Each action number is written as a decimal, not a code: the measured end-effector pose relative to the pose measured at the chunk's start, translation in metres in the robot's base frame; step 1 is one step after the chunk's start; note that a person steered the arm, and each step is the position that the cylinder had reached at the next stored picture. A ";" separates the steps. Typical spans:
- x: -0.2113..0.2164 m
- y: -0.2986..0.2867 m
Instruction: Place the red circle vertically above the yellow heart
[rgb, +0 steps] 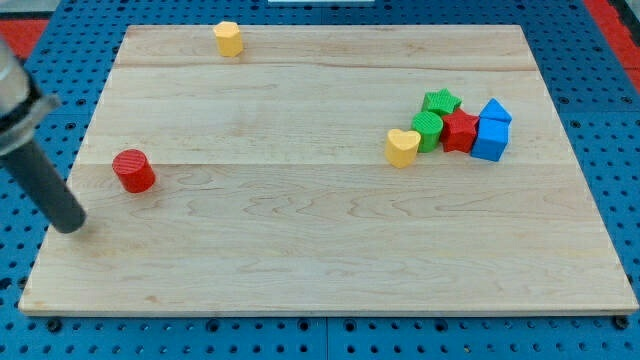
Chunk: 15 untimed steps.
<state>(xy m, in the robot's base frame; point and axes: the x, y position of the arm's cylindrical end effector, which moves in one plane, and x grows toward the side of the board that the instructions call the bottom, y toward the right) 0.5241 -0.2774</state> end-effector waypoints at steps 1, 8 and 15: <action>0.000 -0.027; -0.018 -0.028; -0.111 0.153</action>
<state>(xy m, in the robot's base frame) 0.4131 -0.1246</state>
